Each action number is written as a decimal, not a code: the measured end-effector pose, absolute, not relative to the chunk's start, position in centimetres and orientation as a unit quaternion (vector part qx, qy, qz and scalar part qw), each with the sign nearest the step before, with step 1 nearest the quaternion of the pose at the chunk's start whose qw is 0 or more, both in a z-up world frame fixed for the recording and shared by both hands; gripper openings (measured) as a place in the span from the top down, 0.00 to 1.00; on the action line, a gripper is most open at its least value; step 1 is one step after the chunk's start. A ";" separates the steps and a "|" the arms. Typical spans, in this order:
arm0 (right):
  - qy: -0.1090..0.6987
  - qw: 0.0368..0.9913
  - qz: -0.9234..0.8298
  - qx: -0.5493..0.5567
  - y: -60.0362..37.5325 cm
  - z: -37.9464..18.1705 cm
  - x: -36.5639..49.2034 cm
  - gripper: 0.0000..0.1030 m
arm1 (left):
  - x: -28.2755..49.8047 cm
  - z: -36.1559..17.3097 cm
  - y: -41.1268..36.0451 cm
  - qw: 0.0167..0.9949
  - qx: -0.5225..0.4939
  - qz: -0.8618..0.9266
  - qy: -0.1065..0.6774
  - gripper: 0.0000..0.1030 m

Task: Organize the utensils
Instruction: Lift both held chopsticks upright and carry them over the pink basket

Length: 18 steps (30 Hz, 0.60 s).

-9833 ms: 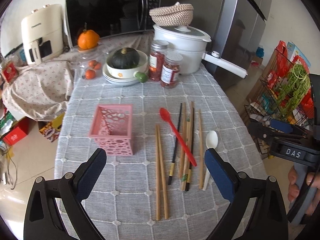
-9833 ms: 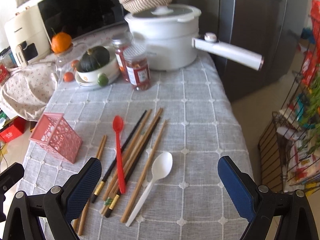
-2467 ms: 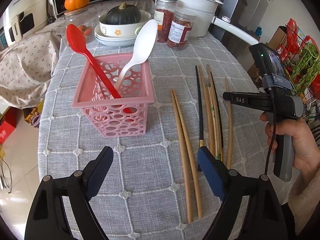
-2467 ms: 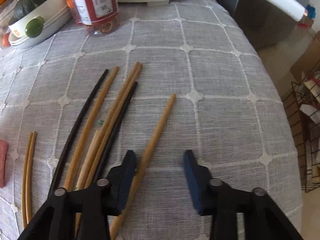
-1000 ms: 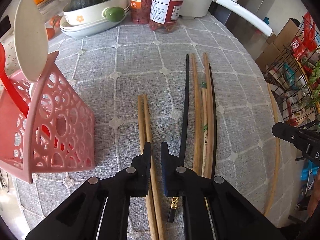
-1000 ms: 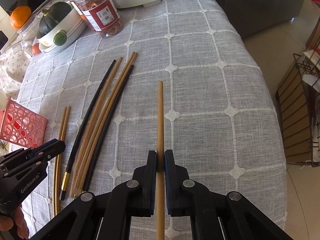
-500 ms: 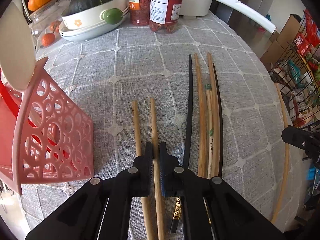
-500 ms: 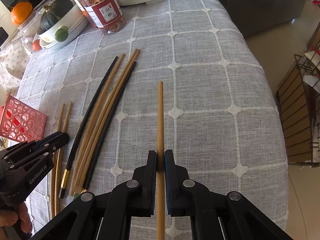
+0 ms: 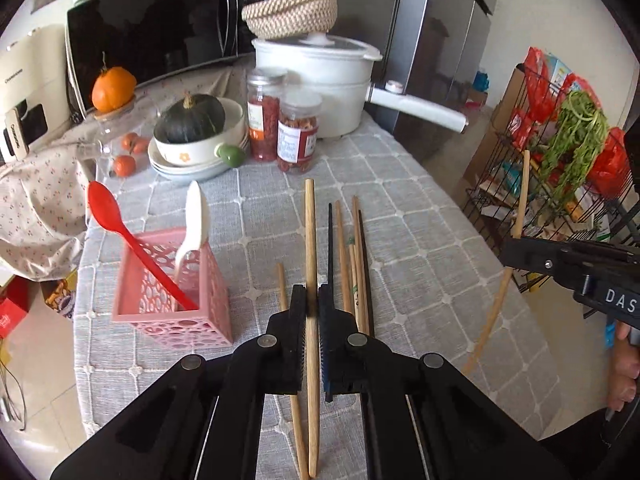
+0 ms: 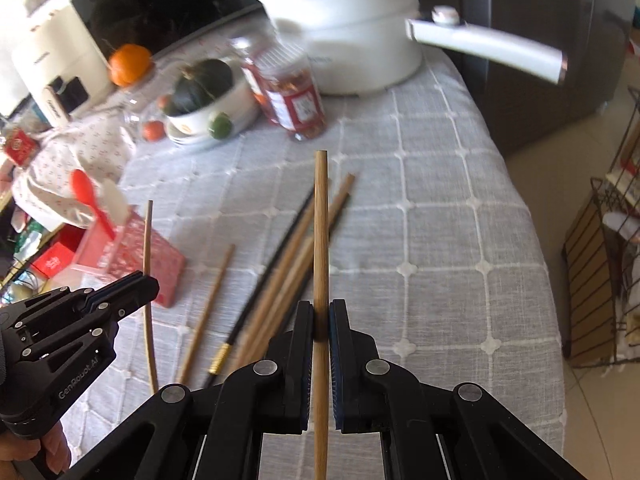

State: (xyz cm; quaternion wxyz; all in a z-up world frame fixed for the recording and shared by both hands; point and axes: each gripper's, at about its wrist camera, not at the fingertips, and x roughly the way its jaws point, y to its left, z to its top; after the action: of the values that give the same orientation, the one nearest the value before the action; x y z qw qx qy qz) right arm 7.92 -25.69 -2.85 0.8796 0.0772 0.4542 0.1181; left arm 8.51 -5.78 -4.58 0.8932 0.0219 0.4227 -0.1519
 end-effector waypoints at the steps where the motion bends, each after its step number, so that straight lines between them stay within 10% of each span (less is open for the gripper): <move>1: 0.446 0.884 0.123 0.075 -25.3 -2.3 7.5 0.95 | 8.0 -3.7 -5.4 0.898 0.020 -0.154 0.412 0.95; 18: 0.285 0.941 0.170 0.066 -19.9 5.8 4.9 0.95 | 3.3 7.8 3.3 0.981 -0.068 -0.093 0.157 0.95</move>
State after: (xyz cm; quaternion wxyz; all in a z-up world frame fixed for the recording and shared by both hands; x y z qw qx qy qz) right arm 4.94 -19.94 5.78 0.9410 0.0660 0.2852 0.1699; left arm 3.26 3.26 7.82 0.9808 -0.0680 0.1573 -0.0932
